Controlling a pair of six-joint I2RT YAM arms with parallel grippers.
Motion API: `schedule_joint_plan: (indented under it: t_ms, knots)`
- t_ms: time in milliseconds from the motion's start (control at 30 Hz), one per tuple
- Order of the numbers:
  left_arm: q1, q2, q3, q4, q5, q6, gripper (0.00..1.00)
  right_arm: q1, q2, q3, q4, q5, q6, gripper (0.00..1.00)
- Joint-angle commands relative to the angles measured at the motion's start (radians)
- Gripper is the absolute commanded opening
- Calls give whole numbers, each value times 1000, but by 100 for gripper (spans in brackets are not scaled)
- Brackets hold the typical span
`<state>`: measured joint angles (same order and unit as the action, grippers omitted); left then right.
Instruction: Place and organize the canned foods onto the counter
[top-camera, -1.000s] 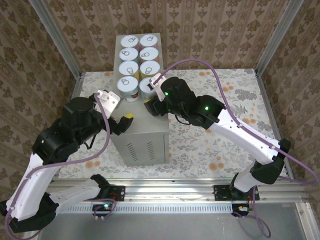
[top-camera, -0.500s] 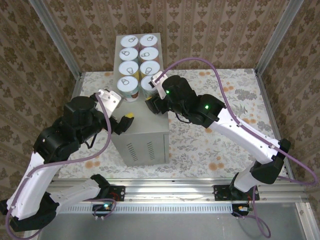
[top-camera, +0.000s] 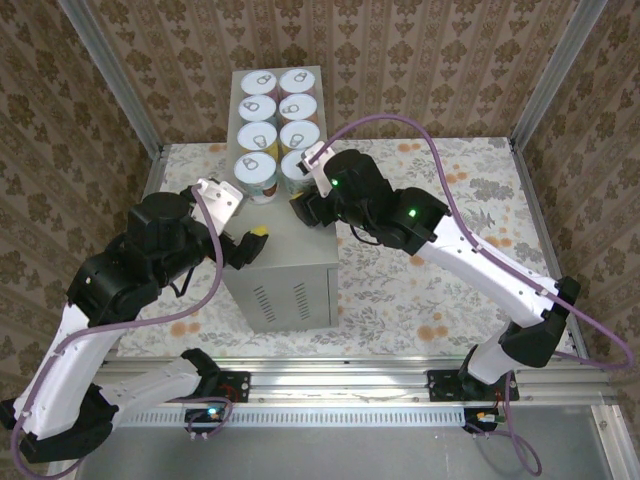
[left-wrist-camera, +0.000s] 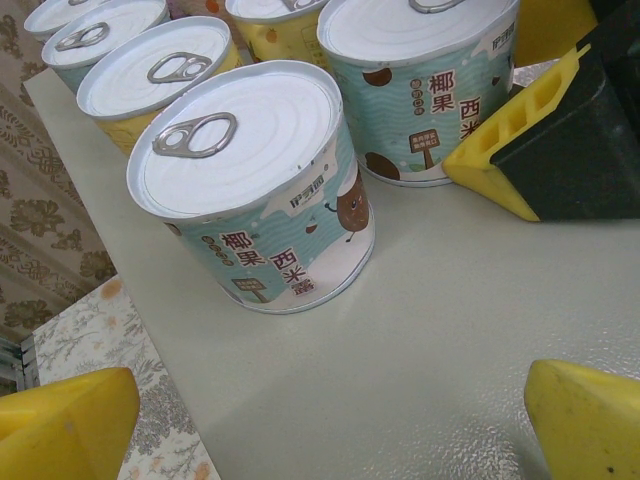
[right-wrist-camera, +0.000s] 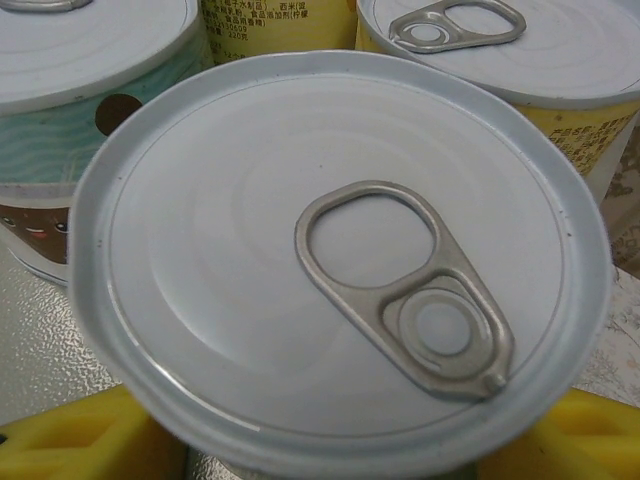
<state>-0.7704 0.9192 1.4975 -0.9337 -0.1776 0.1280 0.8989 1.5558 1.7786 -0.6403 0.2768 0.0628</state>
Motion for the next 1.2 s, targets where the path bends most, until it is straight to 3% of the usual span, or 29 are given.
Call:
schedule_joint_plan:
  t_ms: [0, 233, 600, 900, 1167]
  knots:
    - [6, -9, 18, 25, 9, -3, 100, -15, 27, 13, -13, -8, 5, 69]
    - [6, -12, 17, 22, 6, -4, 100, -18, 24, 13, -14, -17, 6, 73]
    - [7, -13, 19, 24, 9, -5, 100, -37, -91, -77, 2, -2, 24, 98]
    - [7, -13, 21, 24, 6, -10, 100, -102, -239, -215, 14, 2, 64, 100]
    - [7, -11, 20, 27, 9, -11, 100, -132, -222, -207, 18, -13, 60, 100]
